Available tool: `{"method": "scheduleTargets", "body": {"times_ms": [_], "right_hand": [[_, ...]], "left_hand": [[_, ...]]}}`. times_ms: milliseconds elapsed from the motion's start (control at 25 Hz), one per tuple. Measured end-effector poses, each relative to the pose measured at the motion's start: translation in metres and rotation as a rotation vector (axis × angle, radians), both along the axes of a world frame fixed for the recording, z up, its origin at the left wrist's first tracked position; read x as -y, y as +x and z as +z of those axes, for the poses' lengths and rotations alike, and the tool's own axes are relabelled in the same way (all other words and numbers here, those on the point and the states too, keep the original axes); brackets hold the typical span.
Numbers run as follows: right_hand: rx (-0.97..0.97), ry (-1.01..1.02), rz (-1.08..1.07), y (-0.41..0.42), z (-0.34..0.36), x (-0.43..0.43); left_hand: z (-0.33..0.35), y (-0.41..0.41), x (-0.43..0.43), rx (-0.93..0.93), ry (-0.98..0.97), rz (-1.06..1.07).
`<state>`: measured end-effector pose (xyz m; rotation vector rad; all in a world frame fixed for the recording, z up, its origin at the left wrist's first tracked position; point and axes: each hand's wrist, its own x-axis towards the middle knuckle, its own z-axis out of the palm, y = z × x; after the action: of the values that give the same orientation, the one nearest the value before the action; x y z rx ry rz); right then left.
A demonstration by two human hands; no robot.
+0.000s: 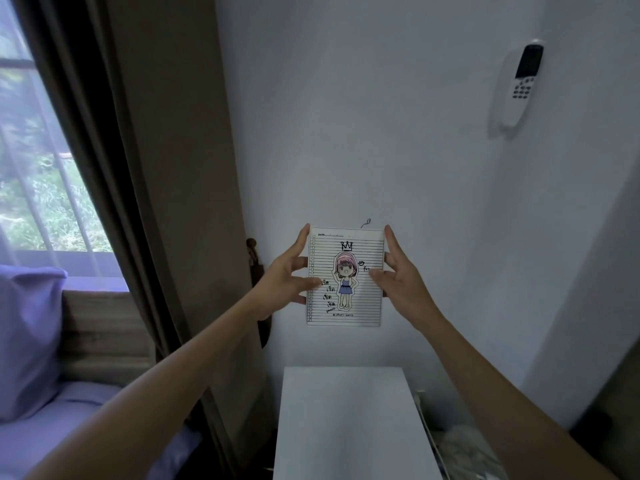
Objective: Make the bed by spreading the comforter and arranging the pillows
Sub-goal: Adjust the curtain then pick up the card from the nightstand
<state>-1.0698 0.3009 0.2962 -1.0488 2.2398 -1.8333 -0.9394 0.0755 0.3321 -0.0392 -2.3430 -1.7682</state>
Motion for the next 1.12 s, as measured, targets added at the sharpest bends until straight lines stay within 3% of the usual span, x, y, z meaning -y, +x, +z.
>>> {"method": "scheduleTargets", "body": {"times_ms": [280,520,800,960,1120], "right_hand": [[0.12,0.092,0.065,-0.015,-0.027,0.003],[0.108,0.259,-0.153,-0.003,-0.154,0.014],[0.288,0.207,-0.096,0.013,-0.314,0.003],[0.453,0.054,-0.102,0.018,-0.356,-0.003],[0.509,0.023,-0.112,0.024,-0.379,-0.013]], "left_hand": [[-0.041,-0.008,-0.007,0.074,0.006,0.097],[-0.172,-0.006,-0.034,0.177,-0.172,0.313],[-0.306,0.019,-0.066,0.362,-0.109,0.334],[-0.359,0.03,-0.081,0.428,-0.077,0.301],[-0.385,0.034,-0.091,0.485,-0.035,0.355]]}}
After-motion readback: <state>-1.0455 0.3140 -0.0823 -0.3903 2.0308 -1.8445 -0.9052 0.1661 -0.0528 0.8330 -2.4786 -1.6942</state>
